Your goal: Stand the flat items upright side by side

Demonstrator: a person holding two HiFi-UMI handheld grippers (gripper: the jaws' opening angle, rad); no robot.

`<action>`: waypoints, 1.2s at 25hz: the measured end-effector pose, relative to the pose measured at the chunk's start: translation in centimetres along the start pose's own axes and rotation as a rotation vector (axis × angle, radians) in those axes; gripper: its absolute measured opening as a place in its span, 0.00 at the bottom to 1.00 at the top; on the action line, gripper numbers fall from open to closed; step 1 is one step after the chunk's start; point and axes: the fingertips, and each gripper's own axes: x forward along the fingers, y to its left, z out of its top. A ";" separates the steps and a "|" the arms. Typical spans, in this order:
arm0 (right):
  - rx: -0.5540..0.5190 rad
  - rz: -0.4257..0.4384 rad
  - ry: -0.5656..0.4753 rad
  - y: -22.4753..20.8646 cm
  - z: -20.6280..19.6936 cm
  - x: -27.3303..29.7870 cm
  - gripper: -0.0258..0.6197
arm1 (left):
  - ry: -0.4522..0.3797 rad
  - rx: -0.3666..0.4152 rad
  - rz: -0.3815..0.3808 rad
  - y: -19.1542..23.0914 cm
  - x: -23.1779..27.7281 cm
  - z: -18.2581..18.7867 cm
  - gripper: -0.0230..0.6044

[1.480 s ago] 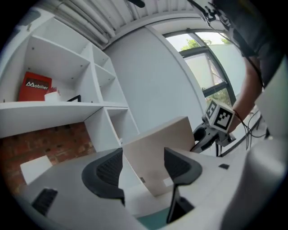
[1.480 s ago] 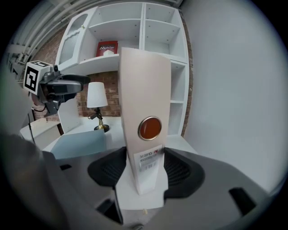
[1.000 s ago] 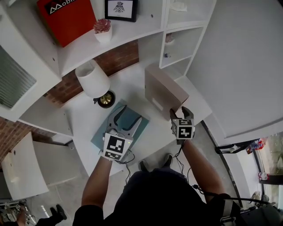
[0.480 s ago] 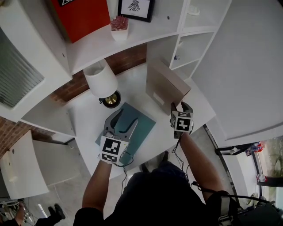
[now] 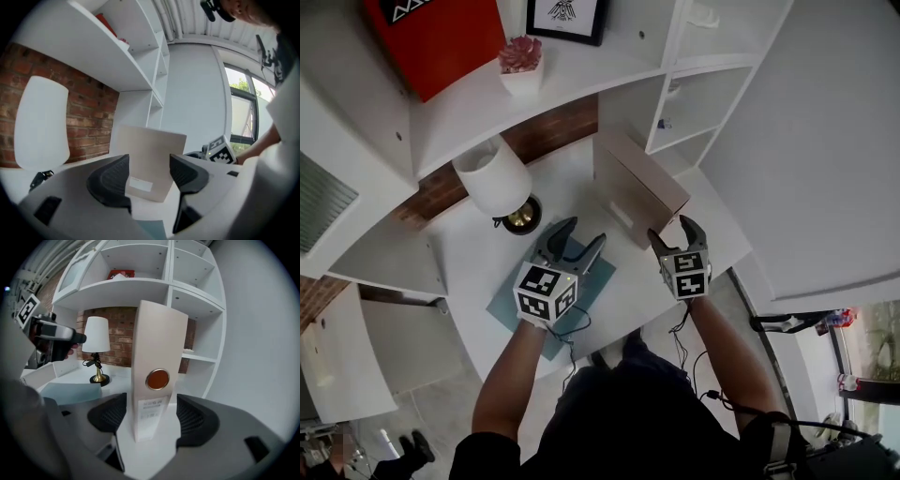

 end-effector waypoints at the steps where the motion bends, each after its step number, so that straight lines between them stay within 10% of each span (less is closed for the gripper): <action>1: -0.024 0.026 0.002 0.0 -0.1 0.3 0.55 | 0.013 -0.032 -0.006 0.0 1.3 -0.4 0.46; 8: -0.129 0.139 -0.011 -0.3 -0.2 2.0 0.50 | 0.140 -0.242 -0.082 -0.2 9.8 -4.4 0.46; 16: -0.023 0.038 0.002 -0.6 1.2 5.1 0.48 | 0.128 -0.330 -0.033 1.5 11.5 -5.0 0.46; 30: -0.009 -0.002 -0.031 0.0 5.6 12.4 0.48 | 0.121 -0.290 0.056 3.1 5.1 -5.2 0.46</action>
